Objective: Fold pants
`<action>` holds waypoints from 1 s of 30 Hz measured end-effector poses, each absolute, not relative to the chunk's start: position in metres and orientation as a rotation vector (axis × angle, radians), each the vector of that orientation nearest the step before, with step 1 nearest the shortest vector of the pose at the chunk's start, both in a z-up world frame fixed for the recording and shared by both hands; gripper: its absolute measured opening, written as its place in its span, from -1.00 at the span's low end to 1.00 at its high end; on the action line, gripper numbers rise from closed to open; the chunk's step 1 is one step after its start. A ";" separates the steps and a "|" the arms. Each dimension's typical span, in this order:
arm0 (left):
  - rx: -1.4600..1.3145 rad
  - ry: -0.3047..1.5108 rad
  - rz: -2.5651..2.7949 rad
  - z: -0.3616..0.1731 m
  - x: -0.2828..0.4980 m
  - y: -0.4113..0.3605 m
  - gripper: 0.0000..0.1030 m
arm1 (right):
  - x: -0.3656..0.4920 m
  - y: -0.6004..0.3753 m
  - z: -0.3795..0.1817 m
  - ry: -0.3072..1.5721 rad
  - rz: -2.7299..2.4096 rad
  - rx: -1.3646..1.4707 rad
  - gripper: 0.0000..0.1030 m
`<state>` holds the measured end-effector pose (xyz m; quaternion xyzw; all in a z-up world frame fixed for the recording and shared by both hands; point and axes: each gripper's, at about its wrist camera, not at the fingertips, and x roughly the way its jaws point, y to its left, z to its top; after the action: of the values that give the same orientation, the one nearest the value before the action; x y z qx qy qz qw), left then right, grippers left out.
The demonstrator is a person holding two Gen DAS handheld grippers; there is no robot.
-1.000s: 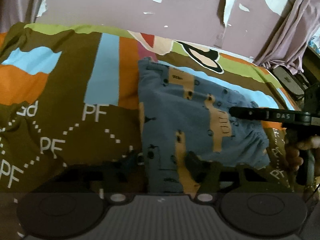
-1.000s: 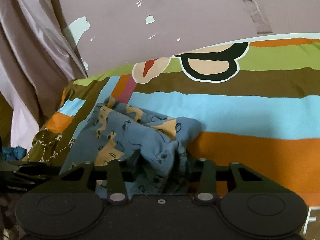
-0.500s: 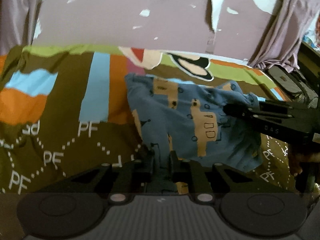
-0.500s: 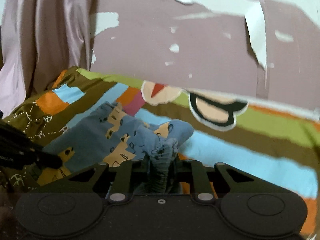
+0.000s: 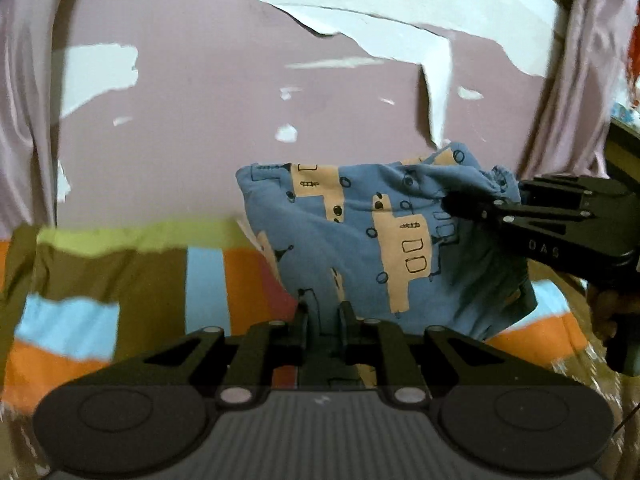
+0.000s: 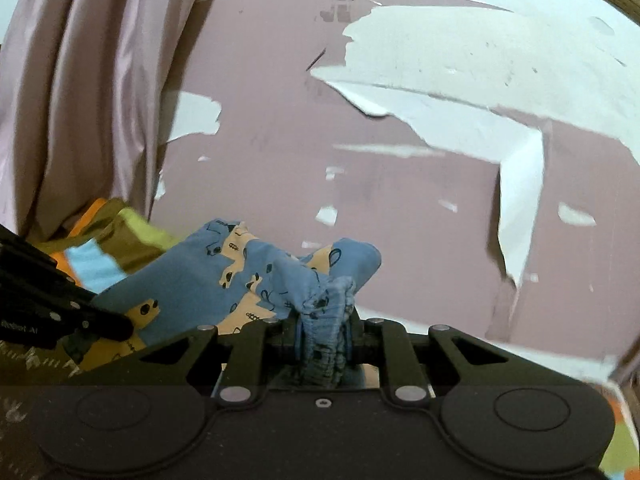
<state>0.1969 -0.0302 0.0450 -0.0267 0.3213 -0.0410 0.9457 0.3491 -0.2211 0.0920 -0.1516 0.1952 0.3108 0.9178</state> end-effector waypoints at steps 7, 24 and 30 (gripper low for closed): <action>-0.037 0.662 -0.031 0.040 0.246 -0.018 -0.69 | 0.399 -0.187 0.085 0.420 0.672 -0.376 -0.63; -0.054 0.796 -0.019 -0.020 0.270 -0.002 -0.58 | 0.436 -0.191 0.009 0.626 0.656 -0.266 -0.35; -0.087 0.777 -0.006 -0.011 0.265 -0.002 0.08 | 0.421 -0.203 0.017 0.584 0.624 -0.227 0.17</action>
<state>0.2647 -0.0020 -0.0106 -0.0426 0.3786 -0.0031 0.9246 0.4211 -0.2031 0.0166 -0.1099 0.2826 0.3021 0.9038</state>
